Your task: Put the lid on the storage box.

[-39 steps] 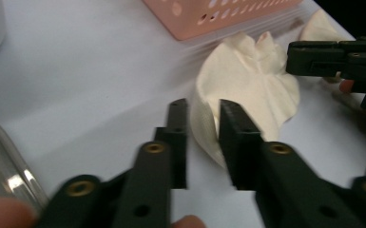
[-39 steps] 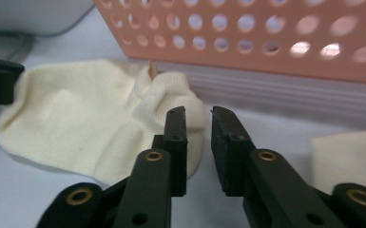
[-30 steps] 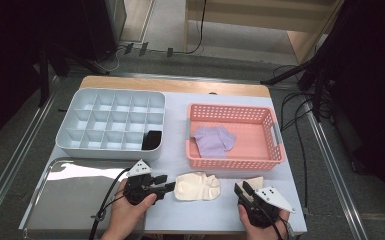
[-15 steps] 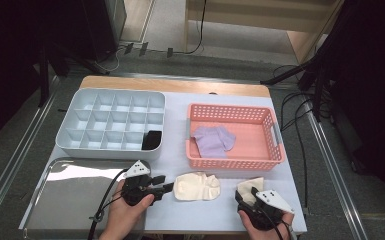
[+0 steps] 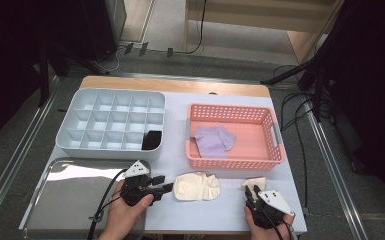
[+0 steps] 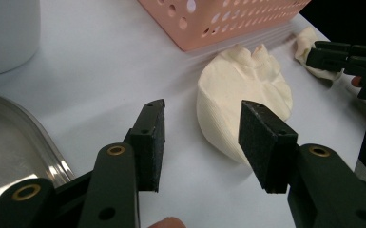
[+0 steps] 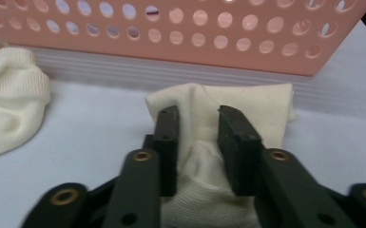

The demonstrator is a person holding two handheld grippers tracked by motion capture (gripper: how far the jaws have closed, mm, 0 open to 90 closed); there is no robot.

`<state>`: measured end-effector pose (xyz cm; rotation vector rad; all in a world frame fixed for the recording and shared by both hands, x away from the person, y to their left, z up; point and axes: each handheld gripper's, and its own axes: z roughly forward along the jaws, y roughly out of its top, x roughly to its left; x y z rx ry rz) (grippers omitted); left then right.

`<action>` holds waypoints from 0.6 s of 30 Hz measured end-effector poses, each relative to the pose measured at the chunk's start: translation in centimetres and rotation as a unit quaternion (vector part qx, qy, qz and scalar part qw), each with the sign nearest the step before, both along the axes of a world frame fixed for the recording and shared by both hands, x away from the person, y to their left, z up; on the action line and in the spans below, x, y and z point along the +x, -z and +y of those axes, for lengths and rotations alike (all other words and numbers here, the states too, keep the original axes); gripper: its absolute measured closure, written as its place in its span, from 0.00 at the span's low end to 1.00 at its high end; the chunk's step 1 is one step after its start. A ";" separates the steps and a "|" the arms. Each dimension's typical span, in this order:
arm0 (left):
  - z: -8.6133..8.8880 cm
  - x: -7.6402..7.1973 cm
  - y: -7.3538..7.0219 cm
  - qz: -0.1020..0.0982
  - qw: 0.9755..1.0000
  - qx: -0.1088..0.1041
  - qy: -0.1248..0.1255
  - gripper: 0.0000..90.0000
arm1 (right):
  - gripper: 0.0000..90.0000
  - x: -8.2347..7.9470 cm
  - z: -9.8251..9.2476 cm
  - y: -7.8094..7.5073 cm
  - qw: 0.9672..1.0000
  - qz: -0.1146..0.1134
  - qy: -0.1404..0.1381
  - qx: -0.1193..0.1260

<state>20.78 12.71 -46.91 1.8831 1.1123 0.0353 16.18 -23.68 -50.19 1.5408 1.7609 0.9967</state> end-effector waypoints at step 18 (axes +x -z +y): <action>0.1 -0.1 0.1 -0.005 1.000 -0.001 -0.001 0.58 | 0.91 -1.0 5.9 -2.5 0.989 -0.079 -0.117 0.045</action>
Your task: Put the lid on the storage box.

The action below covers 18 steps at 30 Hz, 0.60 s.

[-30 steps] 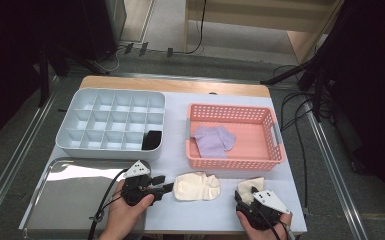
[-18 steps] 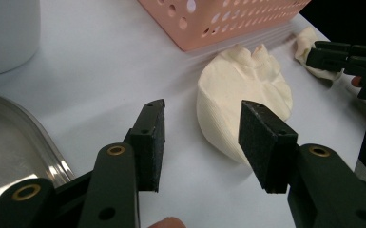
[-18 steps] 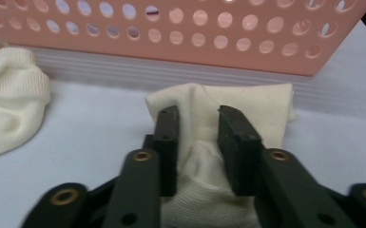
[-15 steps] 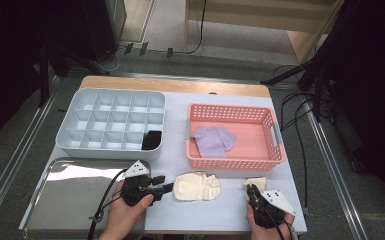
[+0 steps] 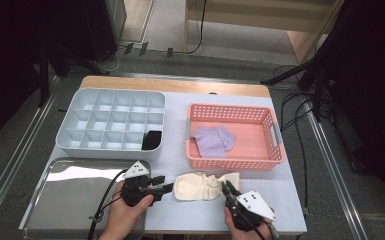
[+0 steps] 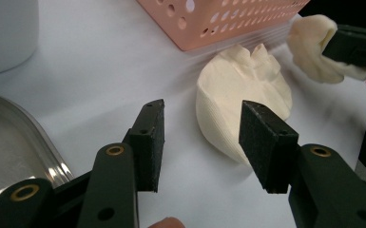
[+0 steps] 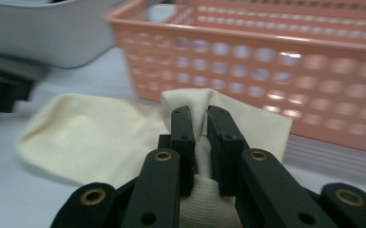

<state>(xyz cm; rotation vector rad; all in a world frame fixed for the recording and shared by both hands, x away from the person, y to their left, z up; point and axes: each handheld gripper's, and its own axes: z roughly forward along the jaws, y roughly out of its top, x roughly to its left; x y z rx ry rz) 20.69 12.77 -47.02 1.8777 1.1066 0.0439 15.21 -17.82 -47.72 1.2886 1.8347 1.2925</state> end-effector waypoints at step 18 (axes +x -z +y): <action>0.0 -0.2 0.0 -0.003 1.000 0.001 0.002 0.58 | 0.62 -0.8 -0.6 0.1 0.998 0.050 -0.026 0.020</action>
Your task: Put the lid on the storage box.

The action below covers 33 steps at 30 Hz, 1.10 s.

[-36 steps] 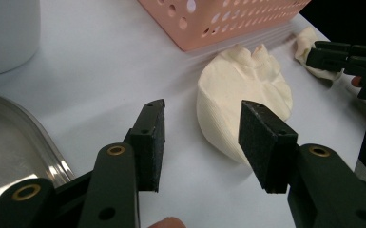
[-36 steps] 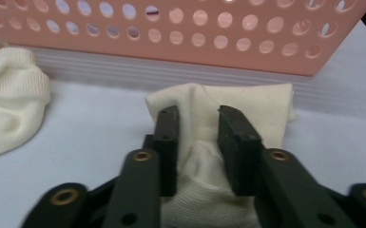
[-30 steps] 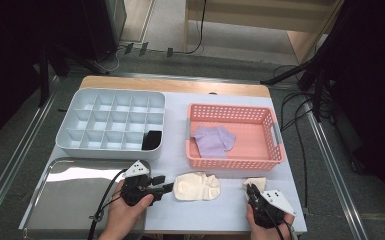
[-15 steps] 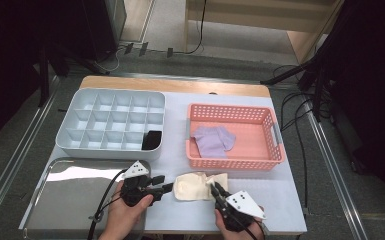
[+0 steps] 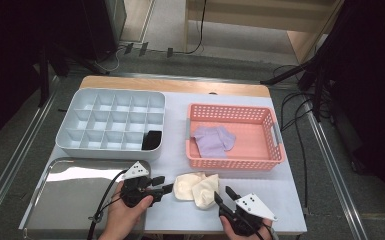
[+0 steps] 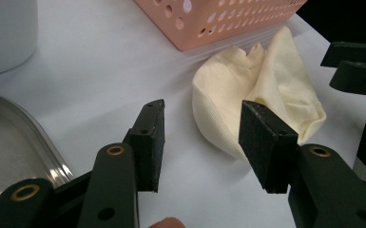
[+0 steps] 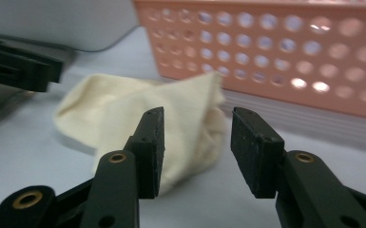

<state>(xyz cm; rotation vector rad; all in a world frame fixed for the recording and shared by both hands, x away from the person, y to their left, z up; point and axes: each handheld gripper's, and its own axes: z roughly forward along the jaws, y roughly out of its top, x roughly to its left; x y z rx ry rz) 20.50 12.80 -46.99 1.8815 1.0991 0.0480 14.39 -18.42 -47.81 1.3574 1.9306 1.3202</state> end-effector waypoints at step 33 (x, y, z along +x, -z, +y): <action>-1.9 -2.1 -0.2 -0.037 0.996 -0.007 0.082 0.59 | 0.91 2.6 5.9 -1.7 0.987 0.041 -0.119 0.098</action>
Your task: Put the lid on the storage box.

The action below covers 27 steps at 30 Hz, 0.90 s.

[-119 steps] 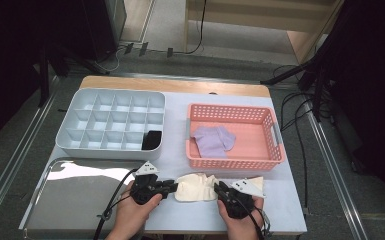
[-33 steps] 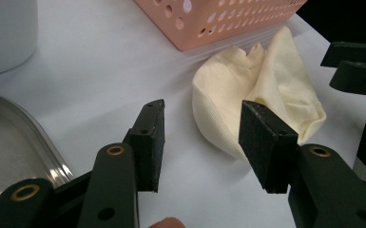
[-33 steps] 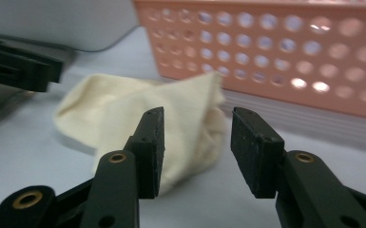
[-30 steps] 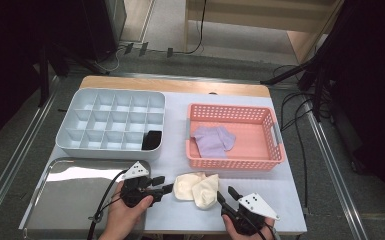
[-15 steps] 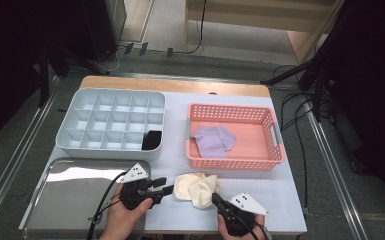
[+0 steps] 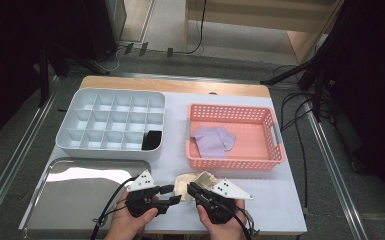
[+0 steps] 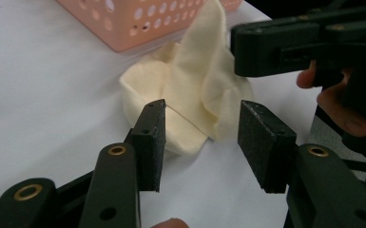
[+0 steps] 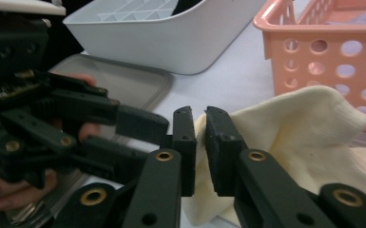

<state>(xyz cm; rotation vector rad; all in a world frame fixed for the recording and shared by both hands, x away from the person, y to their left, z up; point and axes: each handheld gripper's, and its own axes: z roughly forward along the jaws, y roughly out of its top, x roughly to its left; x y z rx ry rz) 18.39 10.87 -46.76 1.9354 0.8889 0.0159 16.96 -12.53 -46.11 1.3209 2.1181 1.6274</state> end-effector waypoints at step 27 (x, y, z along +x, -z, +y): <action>-2.3 0.5 -0.2 0.004 0.998 0.052 -0.022 0.98 | 0.93 -0.1 -3.0 -0.5 0.999 -0.015 0.046 0.007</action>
